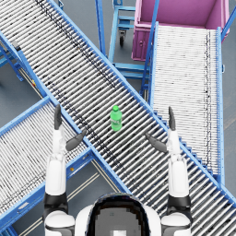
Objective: Pick up the oil and place it on the left assembly line, put the cola on the right, and keep Sprite still
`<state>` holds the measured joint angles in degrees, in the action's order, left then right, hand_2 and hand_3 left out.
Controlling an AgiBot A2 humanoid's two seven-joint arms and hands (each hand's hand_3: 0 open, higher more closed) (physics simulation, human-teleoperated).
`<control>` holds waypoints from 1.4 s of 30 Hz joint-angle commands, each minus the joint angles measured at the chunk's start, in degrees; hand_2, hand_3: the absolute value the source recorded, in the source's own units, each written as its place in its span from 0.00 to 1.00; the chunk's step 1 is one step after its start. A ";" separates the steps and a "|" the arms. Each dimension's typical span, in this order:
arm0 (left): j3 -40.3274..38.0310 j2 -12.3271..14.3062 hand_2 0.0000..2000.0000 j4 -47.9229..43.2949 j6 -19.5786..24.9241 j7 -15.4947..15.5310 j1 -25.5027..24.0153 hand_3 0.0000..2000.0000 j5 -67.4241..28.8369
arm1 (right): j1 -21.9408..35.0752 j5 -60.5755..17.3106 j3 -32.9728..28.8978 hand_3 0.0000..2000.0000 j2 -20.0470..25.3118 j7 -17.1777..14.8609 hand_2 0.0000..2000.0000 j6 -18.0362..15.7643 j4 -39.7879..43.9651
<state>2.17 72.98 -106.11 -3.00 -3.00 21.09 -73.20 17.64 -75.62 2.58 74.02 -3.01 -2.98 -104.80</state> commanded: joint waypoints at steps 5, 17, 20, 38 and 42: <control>4.07 -1.67 0.00 1.38 -1.20 -1.20 -1.95 0.00 6.89 | -0.45 7.94 3.89 0.00 -2.13 -1.20 0.00 -1.19 0.81; 9.31 -3.81 0.00 3.17 -2.75 -2.74 -4.47 0.00 15.76 | -1.05 18.15 8.92 0.00 -4.83 -2.75 0.00 -2.71 1.87; 9.37 -3.83 0.00 3.19 -2.76 -2.75 -4.49 0.00 15.86 | -1.05 18.27 8.98 0.00 -4.86 -2.76 0.00 -2.73 1.88; 9.41 -3.84 0.00 3.20 -2.77 -2.76 -4.51 0.00 15.92 | -1.06 18.33 9.01 0.00 -4.88 -2.77 0.00 -2.74 1.89; 9.41 -3.84 0.00 3.20 -2.77 -2.76 -4.51 0.00 15.92 | -1.06 18.33 9.01 0.00 -4.88 -2.77 0.00 -2.74 1.89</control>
<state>11.58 69.14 -102.91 -5.78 -5.77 16.58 -57.28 16.58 -57.29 11.59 69.14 -5.78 -5.72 -102.91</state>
